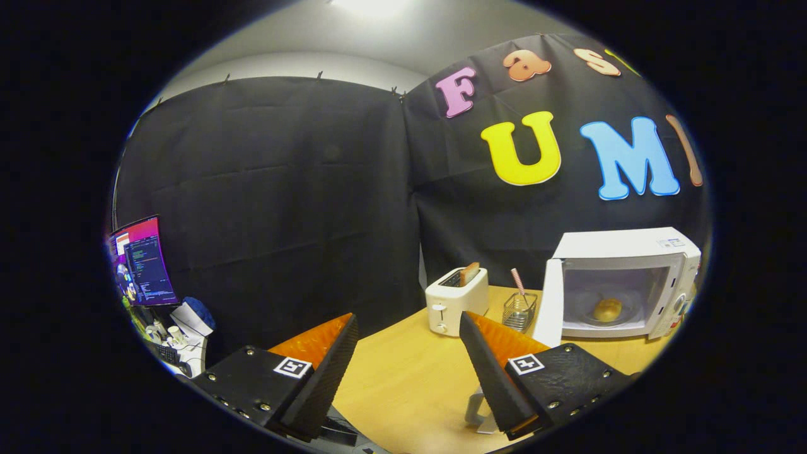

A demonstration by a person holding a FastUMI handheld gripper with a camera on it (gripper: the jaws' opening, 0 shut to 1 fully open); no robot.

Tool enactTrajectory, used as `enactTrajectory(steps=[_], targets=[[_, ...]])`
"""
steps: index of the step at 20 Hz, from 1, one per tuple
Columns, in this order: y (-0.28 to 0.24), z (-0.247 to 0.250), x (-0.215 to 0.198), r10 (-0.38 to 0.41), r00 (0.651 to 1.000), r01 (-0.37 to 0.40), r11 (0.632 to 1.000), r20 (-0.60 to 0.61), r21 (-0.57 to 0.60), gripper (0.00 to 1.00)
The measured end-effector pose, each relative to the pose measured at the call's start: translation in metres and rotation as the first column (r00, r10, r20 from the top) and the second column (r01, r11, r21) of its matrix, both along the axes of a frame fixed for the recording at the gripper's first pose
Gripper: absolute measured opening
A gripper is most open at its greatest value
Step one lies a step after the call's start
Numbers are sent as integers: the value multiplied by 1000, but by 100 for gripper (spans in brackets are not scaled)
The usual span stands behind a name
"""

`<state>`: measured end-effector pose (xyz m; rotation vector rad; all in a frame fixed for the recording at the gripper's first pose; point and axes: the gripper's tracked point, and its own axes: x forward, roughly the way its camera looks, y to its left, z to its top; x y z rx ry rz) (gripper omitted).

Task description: Open the microwave, put the food inside, and close the microwave door.

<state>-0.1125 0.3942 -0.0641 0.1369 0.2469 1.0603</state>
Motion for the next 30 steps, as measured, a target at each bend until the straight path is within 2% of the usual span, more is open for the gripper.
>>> enactTrajectory(steps=[5, 6, 7, 8, 10, 11, 16, 18, 23, 30], targets=[[20, -47, -24, 93, 993, -98, 993, -76, -65, 96], [20, -59, -25, 98, 991, -106, 990, -86, -90, 86], [21, -70, -25, 99, 990, -109, 988, -98, -113, 82], [20, -80, -24, 97, 989, -112, 985, -115, -132, 69], [12, -100, -14, 51, 990, -73, 982, -129, -173, 26], [9, -107, -10, 36, 990, -61, 980, -137, -187, 16], [-15, -119, 14, -33, 990, -1, 973, -140, -232, 15], [-22, -119, 16, -40, 989, 6, 972, -140, -236, 8], [-52, -123, 25, -82, 989, 46, 962, -126, -268, 8], [-107, -126, 55, -209, 969, 165, 944, -130, -287, 8]])
